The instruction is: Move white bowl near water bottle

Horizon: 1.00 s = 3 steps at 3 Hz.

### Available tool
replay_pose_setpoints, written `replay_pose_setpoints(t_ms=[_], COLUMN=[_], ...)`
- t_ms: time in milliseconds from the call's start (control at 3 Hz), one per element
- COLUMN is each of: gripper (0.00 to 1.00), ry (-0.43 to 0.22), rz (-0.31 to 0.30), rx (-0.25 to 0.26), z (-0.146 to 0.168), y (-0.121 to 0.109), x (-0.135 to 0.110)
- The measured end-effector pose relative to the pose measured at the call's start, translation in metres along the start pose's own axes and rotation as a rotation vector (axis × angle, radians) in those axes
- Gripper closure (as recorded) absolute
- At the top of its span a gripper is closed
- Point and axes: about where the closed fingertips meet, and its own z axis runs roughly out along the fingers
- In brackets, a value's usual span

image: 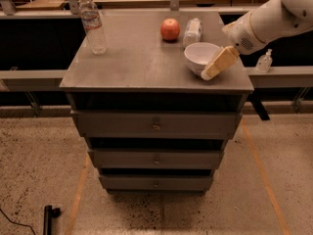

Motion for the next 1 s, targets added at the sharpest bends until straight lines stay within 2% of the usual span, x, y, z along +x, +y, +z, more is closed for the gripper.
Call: replay_pose_setpoints(t_ms=[333, 667, 1000], gripper=[0.00, 0.00, 0.16], ry=[-0.016, -0.016, -0.006], rz=[-0.013, -0.032, -0.036], rx=[-0.032, -0.089, -0.111], z=[0.006, 0.024, 0.036], y=[0.017, 0.036, 0.039], x=[-0.010, -0.016, -0.017])
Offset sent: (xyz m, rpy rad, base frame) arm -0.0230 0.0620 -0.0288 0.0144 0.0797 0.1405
